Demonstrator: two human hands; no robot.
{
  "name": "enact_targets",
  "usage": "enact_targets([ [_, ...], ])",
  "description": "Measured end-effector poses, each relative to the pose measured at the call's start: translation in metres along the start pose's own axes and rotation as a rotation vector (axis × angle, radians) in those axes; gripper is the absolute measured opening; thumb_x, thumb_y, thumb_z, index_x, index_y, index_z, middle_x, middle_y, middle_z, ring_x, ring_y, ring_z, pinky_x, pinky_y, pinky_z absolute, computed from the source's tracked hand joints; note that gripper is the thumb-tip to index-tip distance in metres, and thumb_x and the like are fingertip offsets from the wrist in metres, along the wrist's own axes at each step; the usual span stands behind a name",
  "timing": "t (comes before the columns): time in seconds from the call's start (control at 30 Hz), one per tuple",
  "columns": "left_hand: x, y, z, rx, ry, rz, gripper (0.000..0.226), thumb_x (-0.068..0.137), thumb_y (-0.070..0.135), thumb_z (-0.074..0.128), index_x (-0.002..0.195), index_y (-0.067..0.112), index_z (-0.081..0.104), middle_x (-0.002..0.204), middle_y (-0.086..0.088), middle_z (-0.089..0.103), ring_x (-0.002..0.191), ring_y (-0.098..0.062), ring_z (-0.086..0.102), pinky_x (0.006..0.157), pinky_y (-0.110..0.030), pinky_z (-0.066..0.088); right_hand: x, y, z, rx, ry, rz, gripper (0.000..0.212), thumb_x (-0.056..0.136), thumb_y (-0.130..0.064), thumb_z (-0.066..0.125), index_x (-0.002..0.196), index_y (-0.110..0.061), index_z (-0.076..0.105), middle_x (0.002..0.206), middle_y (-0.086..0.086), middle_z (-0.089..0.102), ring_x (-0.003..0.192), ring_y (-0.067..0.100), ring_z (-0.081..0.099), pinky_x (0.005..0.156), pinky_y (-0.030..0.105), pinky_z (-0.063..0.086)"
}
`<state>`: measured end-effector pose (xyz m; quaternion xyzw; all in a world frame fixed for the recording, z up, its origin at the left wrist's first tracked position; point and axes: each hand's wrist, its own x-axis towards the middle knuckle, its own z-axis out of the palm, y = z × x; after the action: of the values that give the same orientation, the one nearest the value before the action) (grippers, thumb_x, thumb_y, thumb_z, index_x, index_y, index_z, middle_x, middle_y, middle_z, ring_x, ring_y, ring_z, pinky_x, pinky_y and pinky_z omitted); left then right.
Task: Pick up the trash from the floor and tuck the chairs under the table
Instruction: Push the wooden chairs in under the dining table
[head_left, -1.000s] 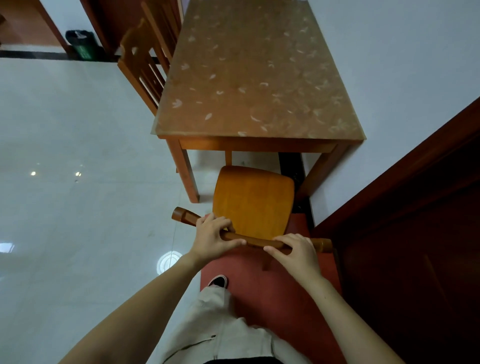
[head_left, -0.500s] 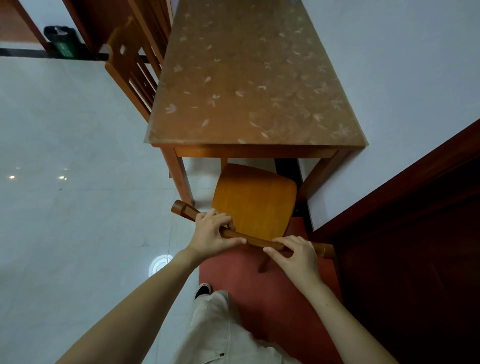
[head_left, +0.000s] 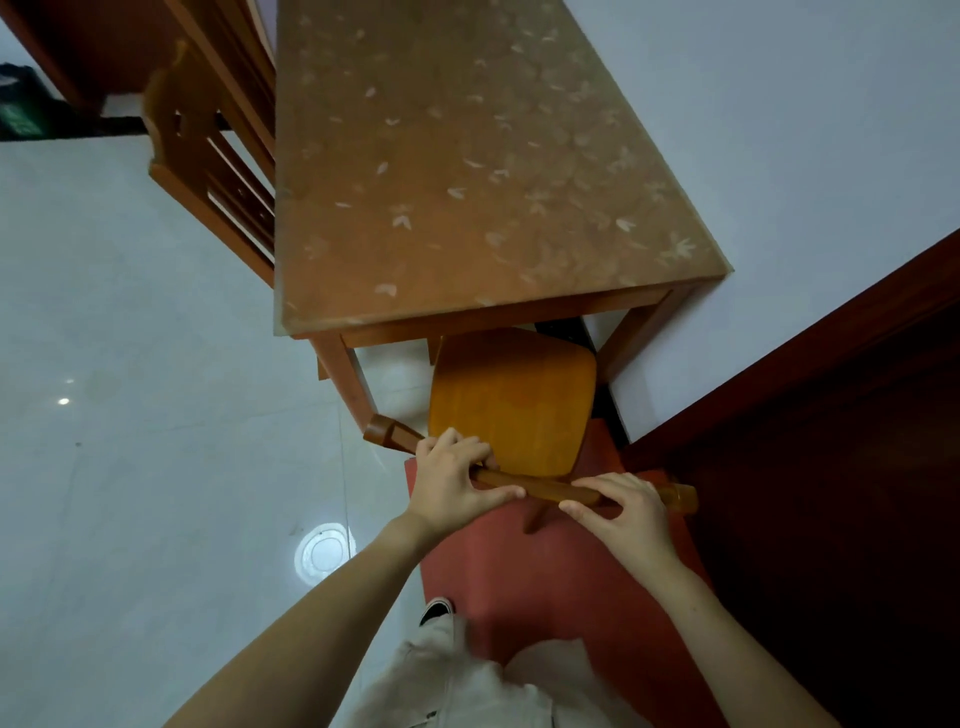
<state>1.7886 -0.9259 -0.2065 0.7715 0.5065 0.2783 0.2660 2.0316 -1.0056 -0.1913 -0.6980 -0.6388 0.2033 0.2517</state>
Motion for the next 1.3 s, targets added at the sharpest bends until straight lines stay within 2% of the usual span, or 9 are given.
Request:
enact_targets([
  [0.23, 0.032, -0.006, -0.006, 0.002, -0.030, 0.016, 0.050, 0.064, 0.081, 0.061, 0.069, 0.032, 0.050, 0.067, 0.017, 0.051, 0.077, -0.008, 0.041, 0.077, -0.032, 0.025, 0.026, -0.007, 0.000, 0.001, 0.006, 0.028, 0.054, 0.072, -0.074, 0.058, 0.098, -0.030, 0.076, 0.090, -0.019, 0.068, 0.088, -0.002, 0.054, 0.084, 0.018, 0.036],
  [0.37, 0.052, -0.003, -0.003, 0.009, -0.027, 0.018, 0.050, 0.063, 0.082, 0.058, 0.069, 0.033, 0.051, 0.068, 0.018, 0.051, 0.079, -0.007, 0.042, 0.075, -0.031, 0.020, 0.044, 0.000, -0.009, 0.022, 0.011, 0.060, 0.059, 0.069, -0.081, 0.054, 0.099, -0.034, 0.075, 0.092, -0.020, 0.066, 0.093, -0.012, 0.047, 0.083, 0.016, 0.035],
  [0.5, 0.068, 0.002, 0.005, 0.013, -0.021, 0.008, 0.051, 0.062, 0.083, 0.057, 0.069, 0.033, 0.051, 0.067, 0.016, 0.051, 0.079, -0.008, 0.043, 0.074, -0.030, 0.017, 0.062, 0.012, -0.016, 0.048, -0.008, 0.072, 0.066, 0.066, -0.086, 0.051, 0.099, -0.035, 0.076, 0.094, -0.022, 0.067, 0.093, -0.008, 0.048, 0.086, 0.022, 0.038],
  [0.67, 0.083, 0.016, 0.023, 0.036, 0.002, -0.013, 0.048, 0.064, 0.080, 0.058, 0.070, 0.032, 0.053, 0.066, 0.016, 0.051, 0.081, -0.008, 0.045, 0.074, -0.030, 0.017, 0.083, 0.037, -0.029, 0.051, -0.024, 0.027, 0.063, 0.069, -0.084, 0.053, 0.098, -0.033, 0.075, 0.092, -0.023, 0.067, 0.092, 0.002, 0.054, 0.088, 0.026, 0.040],
  [0.9, 0.104, 0.057, 0.068, 0.058, 0.060, -0.093, 0.050, 0.066, 0.082, 0.055, 0.070, 0.033, 0.053, 0.066, 0.017, 0.049, 0.080, -0.008, 0.044, 0.074, -0.030, 0.017, 0.118, 0.090, -0.072, 0.075, -0.110, -0.034, 0.059, 0.068, -0.083, 0.055, 0.099, -0.036, 0.074, 0.091, -0.033, 0.058, 0.097, 0.002, 0.053, 0.092, 0.025, 0.036],
  [1.13, 0.133, 0.096, 0.113, 0.087, 0.104, -0.200, 0.047, 0.065, 0.080, 0.059, 0.070, 0.034, 0.051, 0.068, 0.017, 0.049, 0.081, -0.007, 0.043, 0.076, -0.031, 0.020, 0.162, 0.144, -0.112, 0.073, -0.221, -0.119, 0.057, 0.070, -0.078, 0.058, 0.100, -0.034, 0.075, 0.093, -0.024, 0.065, 0.096, 0.001, 0.054, 0.088, 0.022, 0.036],
  [1.3, 0.152, 0.123, 0.137, 0.090, 0.140, -0.267, 0.050, 0.063, 0.081, 0.056, 0.070, 0.033, 0.052, 0.068, 0.016, 0.050, 0.081, -0.008, 0.043, 0.077, -0.031, 0.022, 0.191, 0.173, -0.133, 0.076, -0.268, -0.191, 0.056, 0.071, -0.076, 0.059, 0.098, -0.030, 0.076, 0.092, -0.019, 0.068, 0.093, 0.005, 0.058, 0.090, 0.029, 0.042],
])
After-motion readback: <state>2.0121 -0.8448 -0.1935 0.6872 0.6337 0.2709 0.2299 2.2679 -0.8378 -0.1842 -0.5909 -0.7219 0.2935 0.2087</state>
